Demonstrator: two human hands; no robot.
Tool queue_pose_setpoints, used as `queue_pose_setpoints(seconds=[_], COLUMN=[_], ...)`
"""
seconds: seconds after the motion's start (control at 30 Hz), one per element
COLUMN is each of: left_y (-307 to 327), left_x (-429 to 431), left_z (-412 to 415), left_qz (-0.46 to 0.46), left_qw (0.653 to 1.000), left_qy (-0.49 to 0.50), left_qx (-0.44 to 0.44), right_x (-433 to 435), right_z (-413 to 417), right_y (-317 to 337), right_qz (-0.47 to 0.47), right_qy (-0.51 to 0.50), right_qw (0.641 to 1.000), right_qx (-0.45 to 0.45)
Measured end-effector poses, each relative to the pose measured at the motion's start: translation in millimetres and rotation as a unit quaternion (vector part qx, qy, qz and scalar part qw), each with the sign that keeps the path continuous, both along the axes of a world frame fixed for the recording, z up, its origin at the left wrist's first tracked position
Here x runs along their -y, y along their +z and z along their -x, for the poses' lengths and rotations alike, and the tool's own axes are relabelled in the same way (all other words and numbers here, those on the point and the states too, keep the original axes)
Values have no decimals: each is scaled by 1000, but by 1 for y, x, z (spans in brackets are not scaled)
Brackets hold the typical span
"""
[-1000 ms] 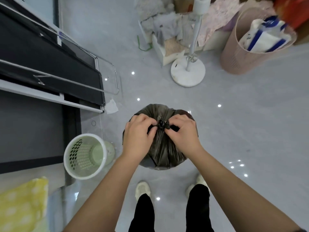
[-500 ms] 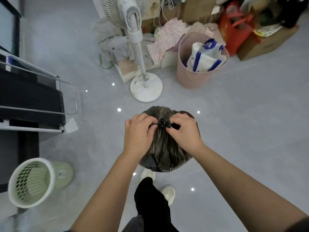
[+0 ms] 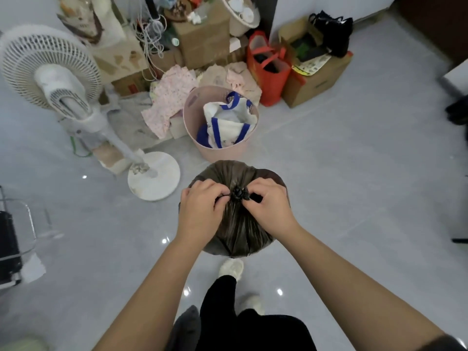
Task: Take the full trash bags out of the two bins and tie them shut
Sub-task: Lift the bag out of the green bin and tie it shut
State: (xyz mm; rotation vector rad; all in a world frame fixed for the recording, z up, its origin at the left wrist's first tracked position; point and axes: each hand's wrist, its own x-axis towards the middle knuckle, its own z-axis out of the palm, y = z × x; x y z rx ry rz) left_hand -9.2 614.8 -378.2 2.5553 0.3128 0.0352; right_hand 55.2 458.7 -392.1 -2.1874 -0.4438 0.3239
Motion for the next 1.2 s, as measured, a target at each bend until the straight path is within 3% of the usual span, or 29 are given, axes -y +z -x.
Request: queue_pose_setpoints(seconds=[0.23, 0.63, 0.87, 1.2], left_y=[12, 13, 12, -6], left_x=[87, 283, 377, 523], left_z=[-109, -244, -342, -521], left_qz=[-9, -19, -22, -1], left_qw=[1000, 999, 999, 993], left_qy=[-22, 17, -25, -116], left_qx=[14, 25, 32, -3], right_x=[89, 280, 388, 551], right_z=[-100, -247, -338, -492], right_y=[5, 0, -1, -14], right_qz=[-19, -47, -35, 14], right_qy=[-32, 4, 14, -52], right_qw=[999, 999, 998, 996], right_qx=[-1, -28, -54, -76])
